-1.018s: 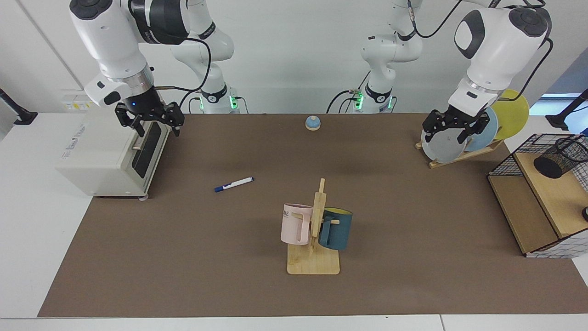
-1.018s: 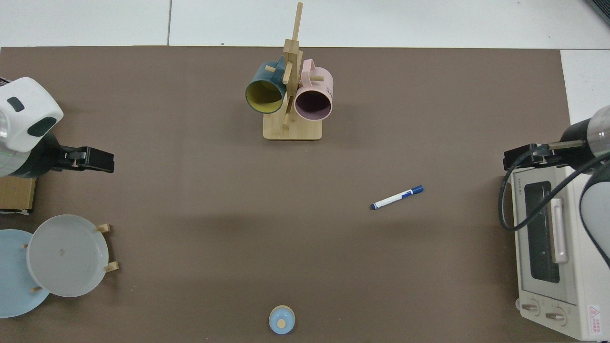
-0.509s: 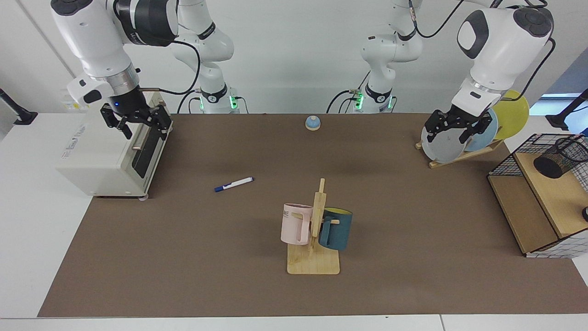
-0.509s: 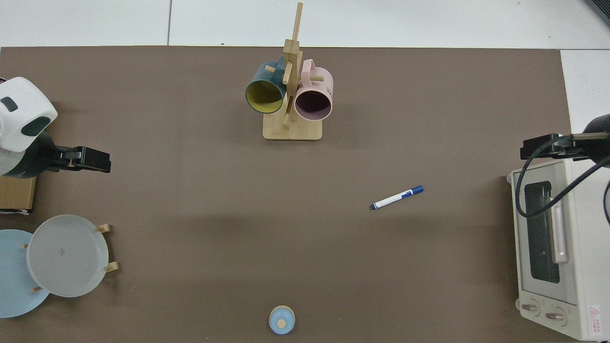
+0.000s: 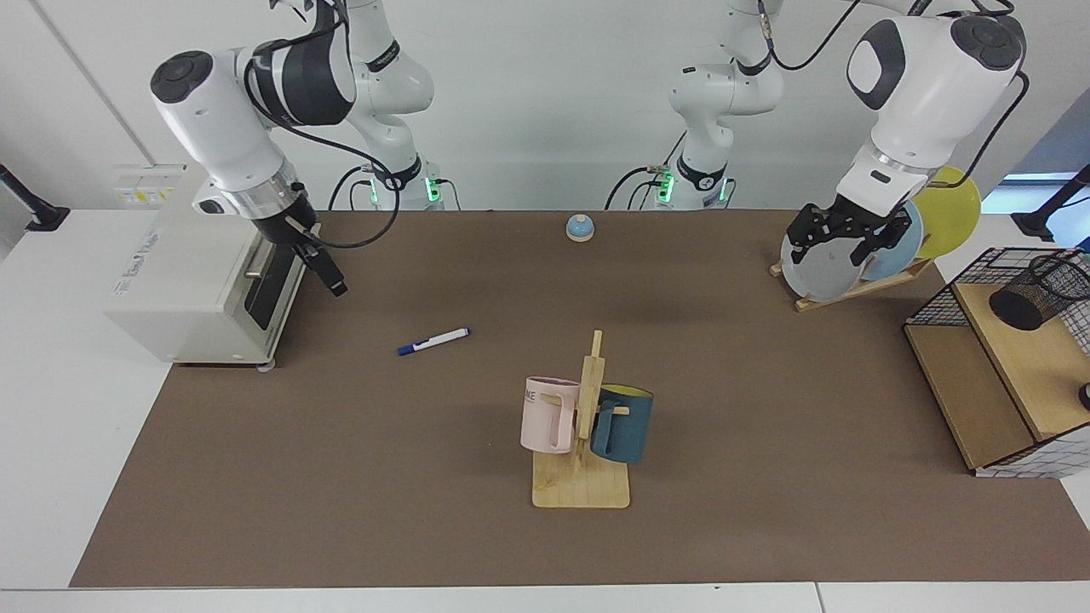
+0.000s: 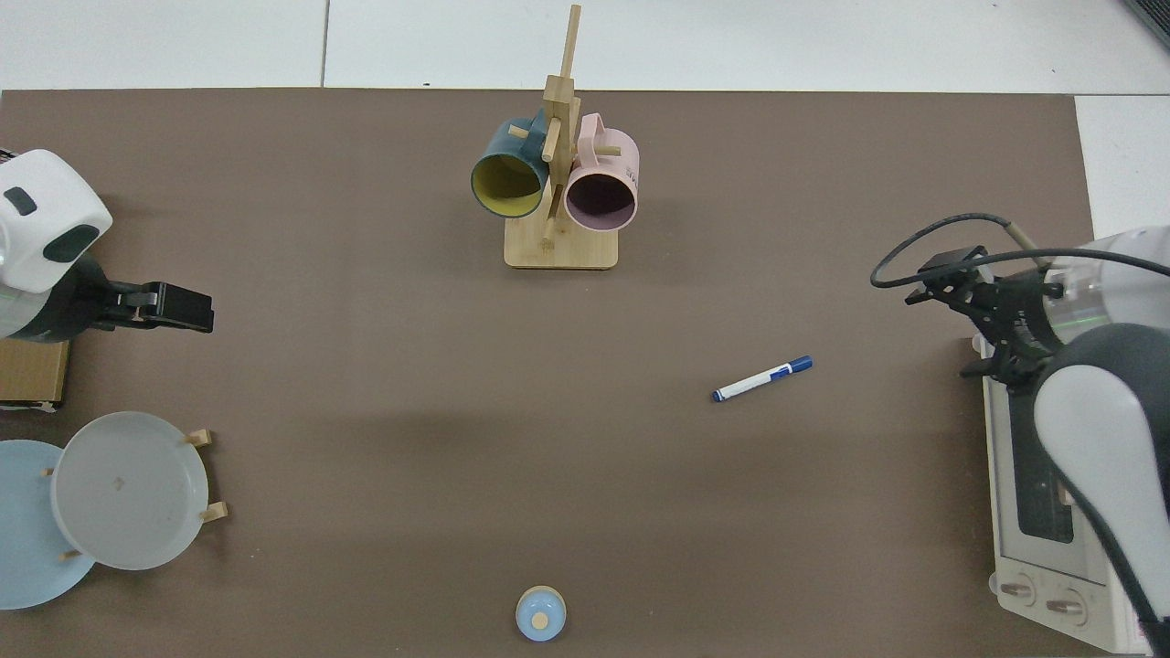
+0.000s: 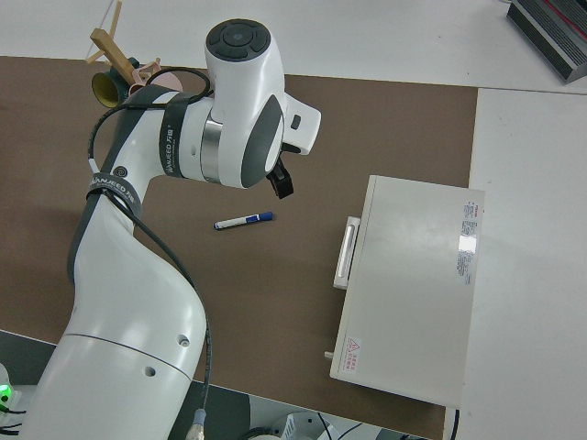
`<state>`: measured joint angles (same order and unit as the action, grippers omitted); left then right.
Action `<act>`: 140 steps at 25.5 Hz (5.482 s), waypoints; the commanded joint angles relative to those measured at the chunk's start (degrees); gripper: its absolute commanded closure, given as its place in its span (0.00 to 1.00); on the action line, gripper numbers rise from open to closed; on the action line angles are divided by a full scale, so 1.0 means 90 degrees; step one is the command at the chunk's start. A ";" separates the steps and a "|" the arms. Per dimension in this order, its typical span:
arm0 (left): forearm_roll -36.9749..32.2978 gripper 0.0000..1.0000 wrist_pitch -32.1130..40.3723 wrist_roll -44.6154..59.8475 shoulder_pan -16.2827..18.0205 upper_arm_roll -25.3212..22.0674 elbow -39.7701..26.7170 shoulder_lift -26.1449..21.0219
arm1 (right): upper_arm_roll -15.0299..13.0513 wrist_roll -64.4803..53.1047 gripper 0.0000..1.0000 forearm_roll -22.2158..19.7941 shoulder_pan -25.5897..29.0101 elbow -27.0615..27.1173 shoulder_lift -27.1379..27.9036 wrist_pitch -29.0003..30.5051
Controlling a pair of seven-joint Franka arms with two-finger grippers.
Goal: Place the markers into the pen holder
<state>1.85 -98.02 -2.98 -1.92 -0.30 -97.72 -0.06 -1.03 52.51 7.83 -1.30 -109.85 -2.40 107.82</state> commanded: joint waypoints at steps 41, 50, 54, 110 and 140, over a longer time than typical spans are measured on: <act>0.0058 0.00 0.0070 -0.0079 0.0028 -0.0005 -0.0314 0.0172 | 0.0017 0.2290 0.00 0.0312 -0.0861 -0.1476 0.1712 0.2678; 0.0058 0.00 0.0110 -0.0089 0.0028 -0.0005 -0.0324 0.0182 | 0.0017 0.2261 0.49 0.0312 -0.0842 -0.1476 0.1809 0.2688; 0.0058 0.00 0.0110 -0.0089 0.0028 -0.0005 -0.0324 0.0182 | 0.0017 0.2280 0.87 0.0312 -0.0832 -0.1457 0.1819 0.2687; 0.0097 0.00 0.0022 -0.7734 -0.0177 0.1195 0.0369 0.0192 | 0.1433 0.5522 1.00 0.2890 -0.1075 0.0809 0.0217 0.1056; 0.0215 0.42 -0.0496 -0.7394 -0.0324 0.2661 0.0418 0.0143 | 0.1433 0.6558 1.00 0.3193 -0.2199 0.0770 0.0735 0.2707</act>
<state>3.30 -102.28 -70.26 -3.82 23.66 -94.16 1.23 11.85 110.61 35.31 -20.95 -102.53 4.18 130.69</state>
